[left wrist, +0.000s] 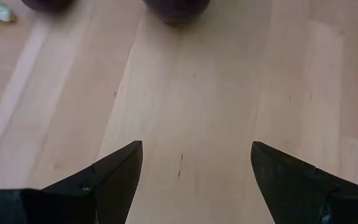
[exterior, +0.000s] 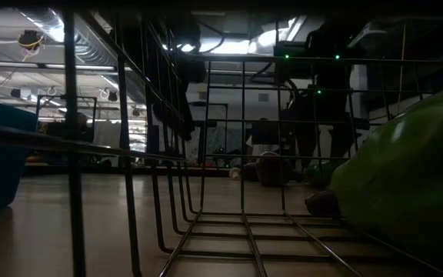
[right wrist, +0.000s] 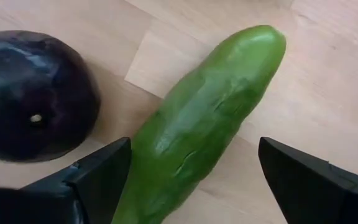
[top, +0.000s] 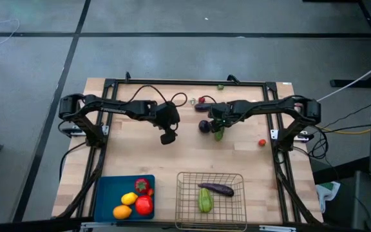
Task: Sort produce into baskets
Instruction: Put the cucumber into the gold wire basket
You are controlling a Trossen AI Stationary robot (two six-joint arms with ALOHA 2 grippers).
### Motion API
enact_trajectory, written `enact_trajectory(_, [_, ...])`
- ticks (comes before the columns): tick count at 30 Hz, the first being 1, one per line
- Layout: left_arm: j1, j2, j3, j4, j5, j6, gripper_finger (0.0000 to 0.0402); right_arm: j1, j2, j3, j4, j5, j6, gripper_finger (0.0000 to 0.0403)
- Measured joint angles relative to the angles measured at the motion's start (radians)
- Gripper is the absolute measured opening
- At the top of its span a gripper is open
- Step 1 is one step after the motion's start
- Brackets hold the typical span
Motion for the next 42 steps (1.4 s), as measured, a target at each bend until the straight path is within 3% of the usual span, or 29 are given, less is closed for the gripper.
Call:
enact_trajectory(8, [-0.042, 0.0, -0.032, 0.106, 0.0, -0.002, 0.0296, 0.0, 0.074, 0.0, 0.018, -0.047, -0.001, 0.0328])
enact_trajectory(19, [-0.074, 0.0, -0.033, 0.153, 0.0, -0.044, 0.0296, 0.001, 0.081, 0.002, 0.014, -0.087, -0.112, 0.0172])
enact_trajectory(23, [-0.074, 0.0, -0.033, 0.153, -0.001, -0.076, 0.0296, 0.001, 0.046, 0.001, 0.003, -0.131, -0.157, 0.017])
enact_trajectory(32, [-0.074, 0.0, -0.033, 0.16, -0.002, -0.082, 0.0296, 0.025, -0.174, 0.0, -0.056, -0.198, -0.166, 0.0208])
enact_trajectory(42, [-0.093, 0.0, -0.033, 0.164, -0.005, -0.112, 0.0296, 0.279, -0.327, 0.0, 0.075, -0.227, -0.162, 0.0201])
